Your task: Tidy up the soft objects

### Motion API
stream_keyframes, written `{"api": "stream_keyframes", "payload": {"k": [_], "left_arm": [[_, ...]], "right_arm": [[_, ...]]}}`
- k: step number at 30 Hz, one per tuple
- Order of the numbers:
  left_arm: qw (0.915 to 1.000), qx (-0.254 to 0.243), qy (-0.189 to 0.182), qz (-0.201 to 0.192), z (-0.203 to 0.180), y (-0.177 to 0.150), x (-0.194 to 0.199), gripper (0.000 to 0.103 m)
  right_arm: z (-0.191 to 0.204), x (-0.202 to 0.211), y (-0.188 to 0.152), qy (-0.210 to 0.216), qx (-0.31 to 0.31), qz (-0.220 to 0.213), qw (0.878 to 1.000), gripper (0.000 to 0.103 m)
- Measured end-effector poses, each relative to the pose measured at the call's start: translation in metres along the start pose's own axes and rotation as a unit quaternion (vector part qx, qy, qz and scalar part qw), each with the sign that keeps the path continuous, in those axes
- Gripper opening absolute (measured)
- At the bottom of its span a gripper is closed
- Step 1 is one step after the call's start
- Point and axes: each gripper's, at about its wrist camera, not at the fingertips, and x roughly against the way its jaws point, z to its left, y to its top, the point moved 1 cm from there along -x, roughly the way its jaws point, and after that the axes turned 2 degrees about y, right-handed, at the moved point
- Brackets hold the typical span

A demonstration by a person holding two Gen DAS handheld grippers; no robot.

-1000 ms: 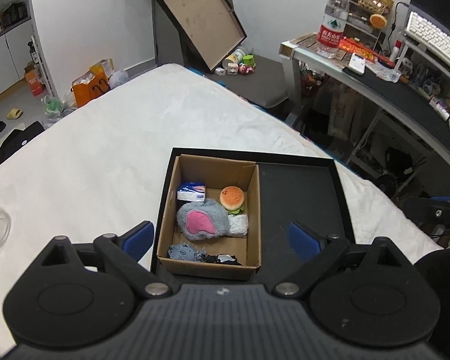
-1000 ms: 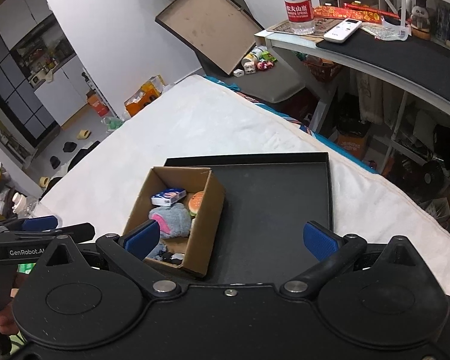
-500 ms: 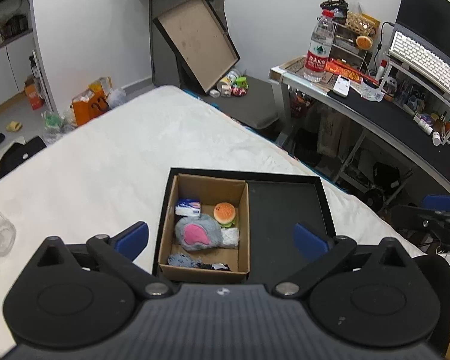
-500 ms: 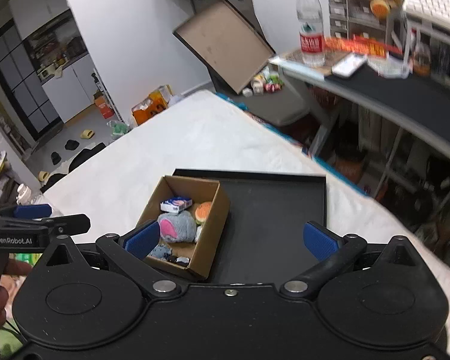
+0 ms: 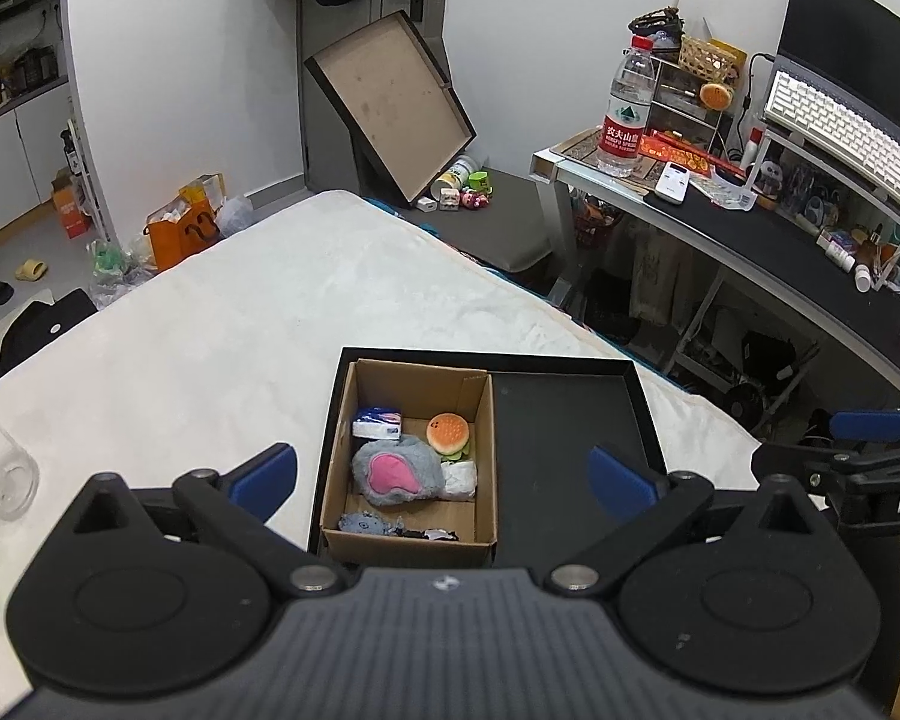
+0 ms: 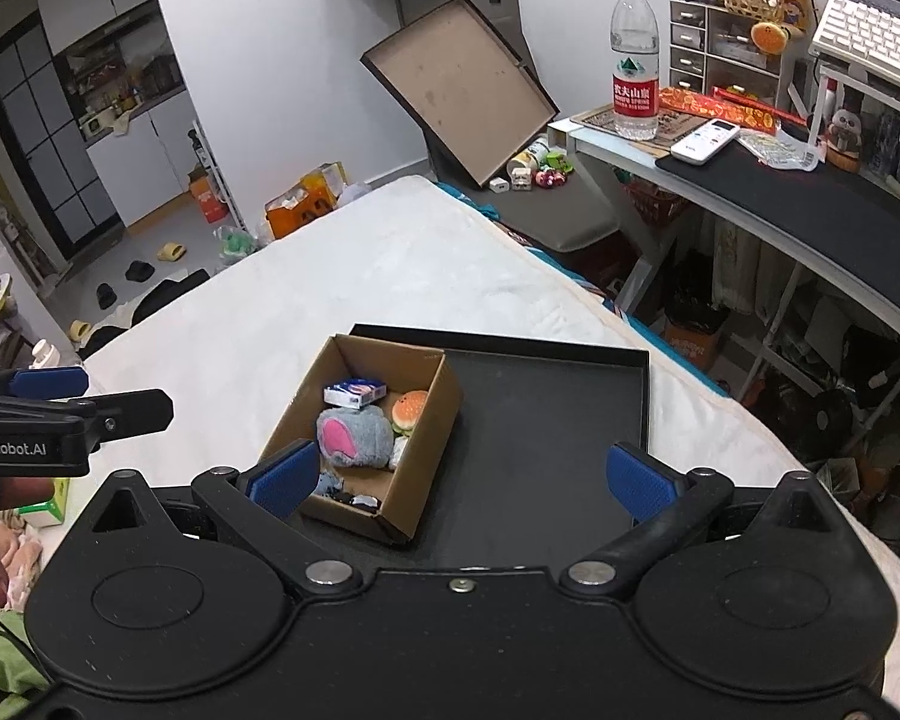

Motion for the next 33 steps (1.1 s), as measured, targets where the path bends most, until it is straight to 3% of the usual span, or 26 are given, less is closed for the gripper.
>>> {"api": "stream_keyframes", "payload": {"k": [33], "left_arm": [[0.9999, -0.006, -0.008, 0.013, -0.001, -0.011, -0.015, 0.103]], "right_arm": [[-0.005, -0.007, -0.018, -0.011, -0.018, 0.015, 1.0, 0.103]]}}
